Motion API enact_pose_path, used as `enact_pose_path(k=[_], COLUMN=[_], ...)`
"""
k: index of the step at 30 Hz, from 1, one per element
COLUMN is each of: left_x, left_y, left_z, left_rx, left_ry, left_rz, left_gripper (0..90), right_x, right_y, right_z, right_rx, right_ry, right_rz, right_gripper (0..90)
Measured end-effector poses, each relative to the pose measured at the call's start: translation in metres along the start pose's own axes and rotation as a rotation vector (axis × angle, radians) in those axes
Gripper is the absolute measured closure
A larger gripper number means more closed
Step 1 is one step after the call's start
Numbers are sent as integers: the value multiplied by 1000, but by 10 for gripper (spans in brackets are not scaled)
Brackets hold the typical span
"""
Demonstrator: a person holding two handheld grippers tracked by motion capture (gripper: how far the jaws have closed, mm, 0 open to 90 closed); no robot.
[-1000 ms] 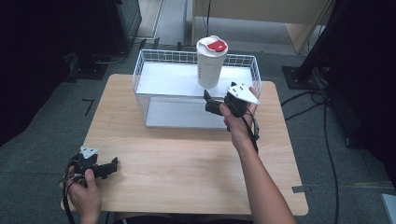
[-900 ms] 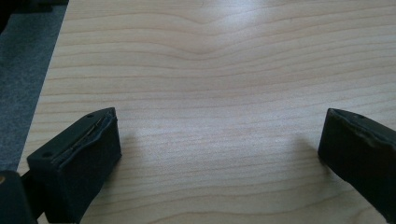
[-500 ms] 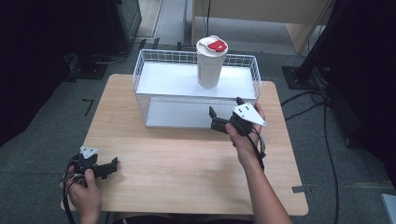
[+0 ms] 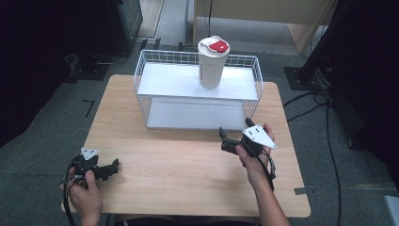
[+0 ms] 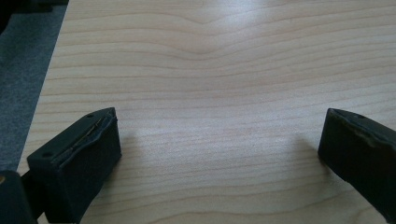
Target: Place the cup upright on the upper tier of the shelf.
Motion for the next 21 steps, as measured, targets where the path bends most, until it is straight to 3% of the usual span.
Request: enact_pose_path(k=[12,21], left_x=[0,0], left_y=[0,0], left_z=[0,0], left_rx=[-1,-2], left_ry=[0,0], left_rz=[-1,-1], left_gripper=[0,0], right_x=[-15,-37], right_y=[34,60], right_z=[-27,-54], right_rx=[39,68], right_ry=[52,106], right_rz=[49,88], right_gripper=[0,0])
Point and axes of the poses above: each handheld gripper's, and its own axes: x roughly forward along the jaws, y roughly out of its underside, z roughly to its left, the point moved 9 cm from there along x, roughly forward along the jaws, and after that the axes turned 10 degrees about x, right-handed, at the moved point
